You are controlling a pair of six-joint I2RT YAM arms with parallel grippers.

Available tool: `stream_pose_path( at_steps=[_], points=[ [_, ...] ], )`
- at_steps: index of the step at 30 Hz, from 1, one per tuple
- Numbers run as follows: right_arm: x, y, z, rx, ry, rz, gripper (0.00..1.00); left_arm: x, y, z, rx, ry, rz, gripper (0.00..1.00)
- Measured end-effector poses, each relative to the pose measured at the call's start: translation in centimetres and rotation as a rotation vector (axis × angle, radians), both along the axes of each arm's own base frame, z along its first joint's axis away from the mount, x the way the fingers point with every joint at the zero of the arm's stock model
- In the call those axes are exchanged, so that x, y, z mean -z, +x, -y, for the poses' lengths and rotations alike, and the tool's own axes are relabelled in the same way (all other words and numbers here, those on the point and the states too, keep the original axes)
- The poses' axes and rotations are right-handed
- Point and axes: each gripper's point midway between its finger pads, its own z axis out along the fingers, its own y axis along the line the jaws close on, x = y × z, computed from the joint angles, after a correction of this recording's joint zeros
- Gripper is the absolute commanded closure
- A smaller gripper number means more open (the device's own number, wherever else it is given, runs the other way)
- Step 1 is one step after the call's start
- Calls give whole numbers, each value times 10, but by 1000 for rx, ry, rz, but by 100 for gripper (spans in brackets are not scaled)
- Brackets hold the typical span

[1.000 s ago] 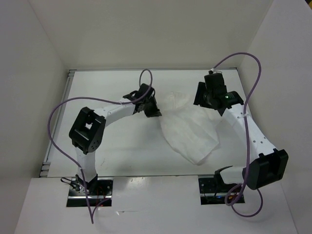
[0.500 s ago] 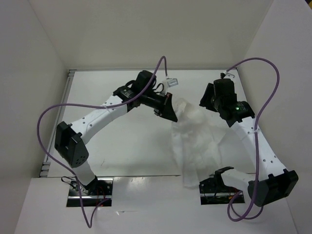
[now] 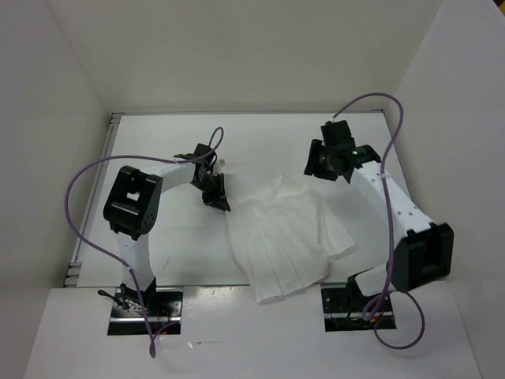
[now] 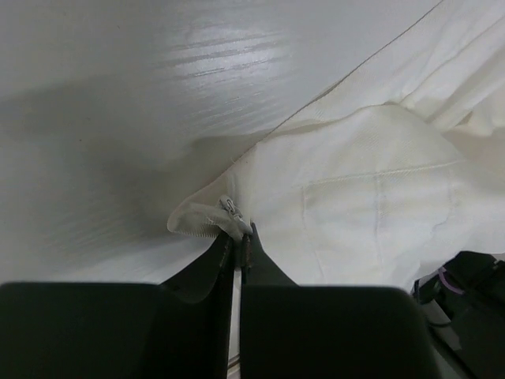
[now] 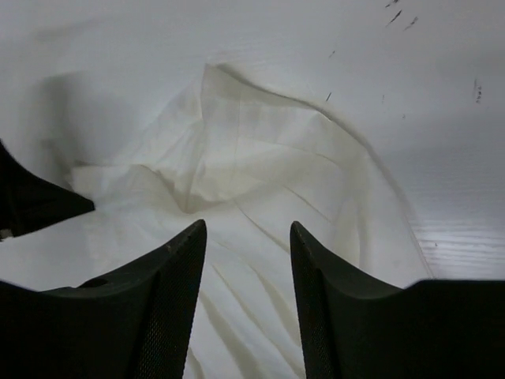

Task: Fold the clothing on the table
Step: Flatten the skirt out

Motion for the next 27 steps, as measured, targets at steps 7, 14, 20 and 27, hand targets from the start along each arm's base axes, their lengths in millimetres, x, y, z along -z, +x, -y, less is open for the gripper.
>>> stream_pose_path(
  at_steps=[7,14,20,27],
  points=[
    [79,23,-44,-149,-116,-208,48,-1,6,0,-2,14,35,100],
    [114,68,-61,-144,-214,-241,48,-2,6,0,-21,11,40,100],
    [124,84,-61,-101,-318,-227,48,-3,3,0,-24,6,49,100],
    [130,91,-58,-74,-400,-225,48,-3,3,0,-24,4,53,100]
  ],
)
